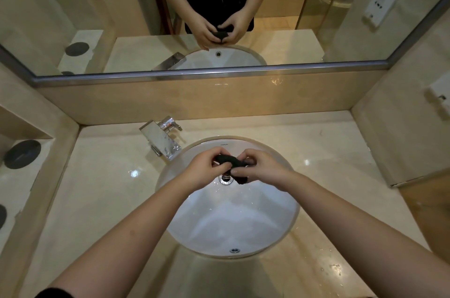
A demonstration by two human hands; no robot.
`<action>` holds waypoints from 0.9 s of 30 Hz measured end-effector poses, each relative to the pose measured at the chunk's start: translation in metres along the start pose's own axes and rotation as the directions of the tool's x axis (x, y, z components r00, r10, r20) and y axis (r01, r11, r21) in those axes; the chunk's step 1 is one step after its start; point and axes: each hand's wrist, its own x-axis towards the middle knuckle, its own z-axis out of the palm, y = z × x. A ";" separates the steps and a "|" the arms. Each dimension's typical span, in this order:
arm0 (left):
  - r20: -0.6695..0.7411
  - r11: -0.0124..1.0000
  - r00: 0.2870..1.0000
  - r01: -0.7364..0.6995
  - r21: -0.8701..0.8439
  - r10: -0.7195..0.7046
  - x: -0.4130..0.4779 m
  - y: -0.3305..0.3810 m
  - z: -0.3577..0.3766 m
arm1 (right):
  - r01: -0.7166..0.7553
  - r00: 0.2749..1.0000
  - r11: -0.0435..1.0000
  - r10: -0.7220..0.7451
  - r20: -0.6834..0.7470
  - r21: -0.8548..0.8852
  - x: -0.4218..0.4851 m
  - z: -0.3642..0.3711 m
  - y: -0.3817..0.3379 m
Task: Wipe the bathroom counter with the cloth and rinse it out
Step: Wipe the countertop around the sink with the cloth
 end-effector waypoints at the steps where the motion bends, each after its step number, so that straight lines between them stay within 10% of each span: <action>1: 0.011 1.000 1.000 -0.024 -0.008 0.024 -0.001 0.001 -0.003 | -0.041 0.997 0.989 0.032 0.071 0.139 -0.003 -0.005 -0.002; 6: 0.120 0.989 0.982 -0.147 0.022 0.144 -0.002 0.011 -0.012 | -0.121 0.970 0.945 0.048 0.238 0.303 -0.011 -0.019 -0.006; 20: -0.064 0.937 0.983 0.146 -0.316 -0.175 -0.001 -0.001 0.001 | 0.076 0.976 0.930 -0.142 -0.163 -0.359 -0.001 0.012 -0.011; 27: -0.171 0.874 0.900 0.319 -0.366 -0.400 0.016 0.000 0.018 | 0.138 0.879 0.569 -0.447 -0.164 -0.811 0.003 0.036 0.014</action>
